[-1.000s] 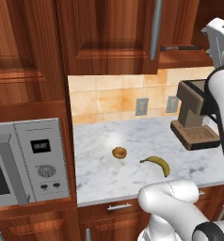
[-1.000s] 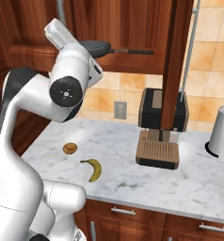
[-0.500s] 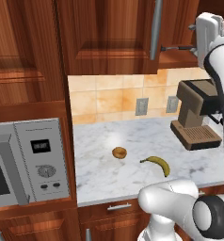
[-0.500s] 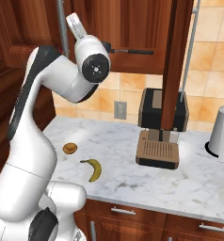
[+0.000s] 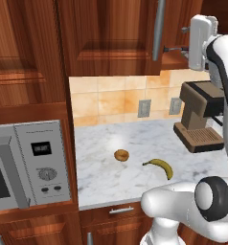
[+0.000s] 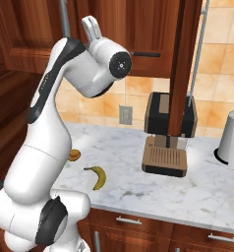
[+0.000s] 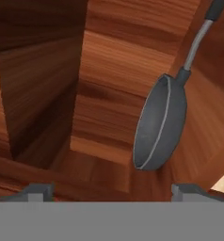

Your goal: Pick the pan from the cabinet and place it on the stove. Then turn on the stove burner for the pan.

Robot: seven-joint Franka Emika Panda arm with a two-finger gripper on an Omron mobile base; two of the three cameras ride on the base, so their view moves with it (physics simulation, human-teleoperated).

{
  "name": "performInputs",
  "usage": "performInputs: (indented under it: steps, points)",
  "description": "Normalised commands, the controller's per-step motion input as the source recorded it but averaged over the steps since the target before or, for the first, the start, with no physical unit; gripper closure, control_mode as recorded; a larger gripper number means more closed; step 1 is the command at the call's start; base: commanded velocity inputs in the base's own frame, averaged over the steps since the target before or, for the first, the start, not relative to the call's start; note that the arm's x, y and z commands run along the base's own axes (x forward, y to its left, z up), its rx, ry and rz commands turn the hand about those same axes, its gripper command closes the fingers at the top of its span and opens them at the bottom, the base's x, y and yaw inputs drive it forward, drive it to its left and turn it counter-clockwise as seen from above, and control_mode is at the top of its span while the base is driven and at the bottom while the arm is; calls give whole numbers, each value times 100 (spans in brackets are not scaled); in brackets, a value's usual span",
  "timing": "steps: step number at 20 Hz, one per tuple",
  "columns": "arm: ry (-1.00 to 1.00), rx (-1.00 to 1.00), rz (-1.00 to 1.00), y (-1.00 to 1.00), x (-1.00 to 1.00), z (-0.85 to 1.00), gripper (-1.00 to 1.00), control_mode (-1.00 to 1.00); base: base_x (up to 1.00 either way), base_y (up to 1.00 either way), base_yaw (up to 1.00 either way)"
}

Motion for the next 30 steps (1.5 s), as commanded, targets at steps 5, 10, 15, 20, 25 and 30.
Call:
performInputs:
  steps: [5,10,15,20,25,30]
  points:
    - [7,10,9,14,31,-8,-100,-100,0,0,0]
    - [5,7,7,16,21,0,-100,-100,0,0,0]
    - [5,4,6,18,16,0,-100,-100,0,0,0]
    - [5,3,5,21,15,-1,-100,-100,0,0,0]
    - [5,4,5,18,17,-1,-100,-100,0,0,0]
    - [1,3,6,14,4,0,-100,-100,0,0,0]
